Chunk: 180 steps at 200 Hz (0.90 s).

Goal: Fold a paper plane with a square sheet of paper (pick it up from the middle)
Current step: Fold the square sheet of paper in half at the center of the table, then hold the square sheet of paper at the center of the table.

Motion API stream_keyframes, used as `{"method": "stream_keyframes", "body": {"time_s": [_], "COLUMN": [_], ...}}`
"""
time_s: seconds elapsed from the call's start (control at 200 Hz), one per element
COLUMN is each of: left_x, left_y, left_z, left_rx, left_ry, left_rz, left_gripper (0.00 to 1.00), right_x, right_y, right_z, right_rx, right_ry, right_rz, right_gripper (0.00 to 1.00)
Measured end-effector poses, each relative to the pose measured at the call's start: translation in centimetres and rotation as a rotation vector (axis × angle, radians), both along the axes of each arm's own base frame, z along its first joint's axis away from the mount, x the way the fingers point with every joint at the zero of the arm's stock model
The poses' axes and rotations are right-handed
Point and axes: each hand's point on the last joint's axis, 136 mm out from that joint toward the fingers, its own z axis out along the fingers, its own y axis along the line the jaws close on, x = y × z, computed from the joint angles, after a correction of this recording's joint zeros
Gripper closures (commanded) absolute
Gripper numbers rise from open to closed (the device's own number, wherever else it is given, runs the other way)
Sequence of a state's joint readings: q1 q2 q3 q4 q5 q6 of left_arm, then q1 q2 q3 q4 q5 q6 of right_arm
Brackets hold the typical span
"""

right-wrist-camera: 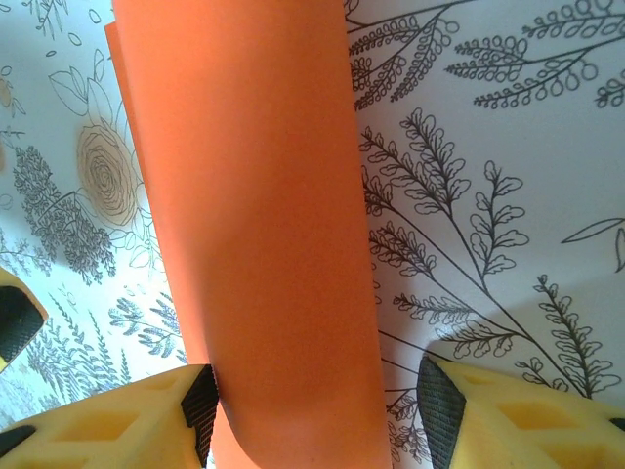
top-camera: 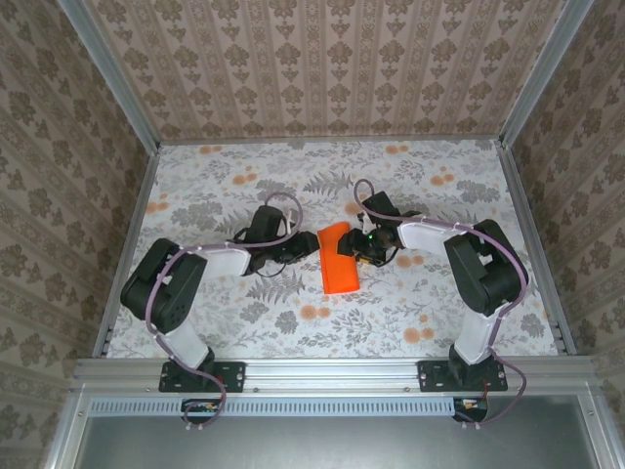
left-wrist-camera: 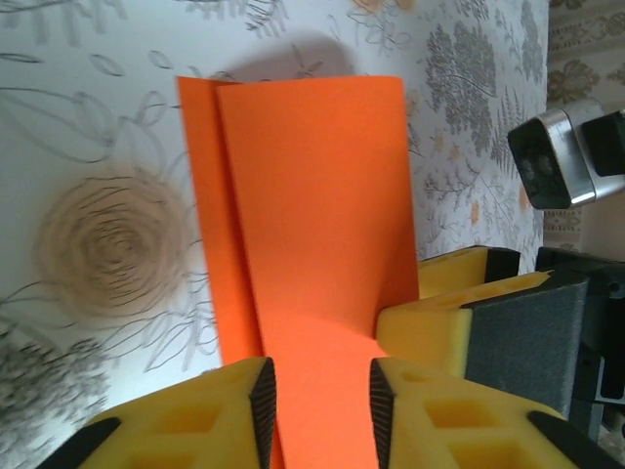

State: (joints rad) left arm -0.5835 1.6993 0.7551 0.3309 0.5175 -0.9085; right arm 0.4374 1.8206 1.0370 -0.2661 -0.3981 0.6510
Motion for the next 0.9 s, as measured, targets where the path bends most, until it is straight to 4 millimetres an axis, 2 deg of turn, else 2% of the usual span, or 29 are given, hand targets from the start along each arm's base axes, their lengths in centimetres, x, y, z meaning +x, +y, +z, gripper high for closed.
{"method": "stream_keyframes", "body": {"time_s": [0.245, 0.525, 0.9], "left_x": [0.3, 0.8, 1.3], "left_y": [-1.9, -2.6, -3.0], "left_z": [-0.2, -1.8, -4.0], "left_rx": [-0.011, 0.012, 0.049], "left_ry": [0.004, 0.044, 0.106], "left_rz": [-0.029, -0.033, -0.029], "left_gripper": [0.83, 0.97, 1.00], "right_x": [-0.1, -0.1, -0.2], "right_y": [0.1, 0.2, 0.3], "right_z": [-0.1, -0.2, -0.1], "right_rx": [-0.012, -0.043, -0.065], "right_ry": [-0.003, -0.011, -0.008], "right_rz": [0.002, 0.017, 0.057], "right_gripper": [0.38, 0.38, 0.38]}}
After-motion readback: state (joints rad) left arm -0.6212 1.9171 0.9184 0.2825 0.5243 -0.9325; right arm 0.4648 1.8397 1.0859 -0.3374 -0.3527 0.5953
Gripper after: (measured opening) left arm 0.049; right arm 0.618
